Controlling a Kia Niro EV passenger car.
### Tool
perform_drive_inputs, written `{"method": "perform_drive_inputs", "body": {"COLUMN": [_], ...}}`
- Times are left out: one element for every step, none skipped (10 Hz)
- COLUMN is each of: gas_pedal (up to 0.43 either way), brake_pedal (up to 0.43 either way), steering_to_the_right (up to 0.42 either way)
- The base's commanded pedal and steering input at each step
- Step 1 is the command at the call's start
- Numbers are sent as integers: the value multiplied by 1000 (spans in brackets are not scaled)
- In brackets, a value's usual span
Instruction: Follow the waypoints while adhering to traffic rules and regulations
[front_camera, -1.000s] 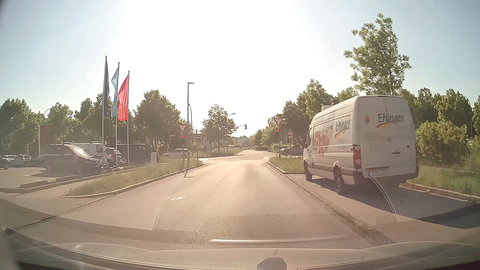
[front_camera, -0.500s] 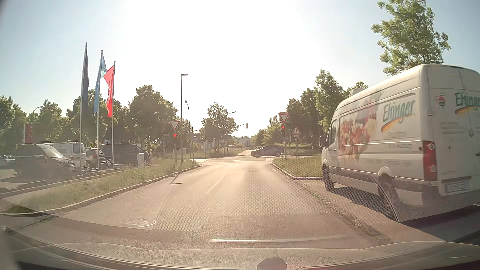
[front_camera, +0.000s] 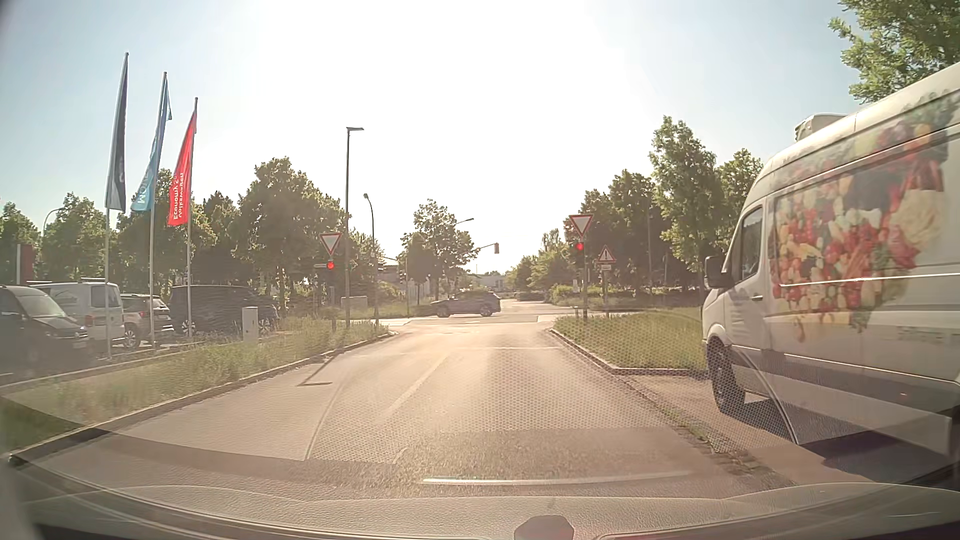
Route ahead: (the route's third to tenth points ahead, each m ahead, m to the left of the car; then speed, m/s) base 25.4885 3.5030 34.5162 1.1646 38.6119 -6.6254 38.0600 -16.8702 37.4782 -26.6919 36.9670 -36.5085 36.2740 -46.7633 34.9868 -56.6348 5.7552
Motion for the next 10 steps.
{"method": "perform_drive_inputs", "body": {"gas_pedal": [0, 0, 0, 0, 0, 0, 0, 0, 0, 0], "brake_pedal": [183, 171, 159, 134, 85, 73, 73, 85, 104, 140], "steering_to_the_right": [-6, -5, -6, -5, -6, -5, -5, -2, 2, 8]}}
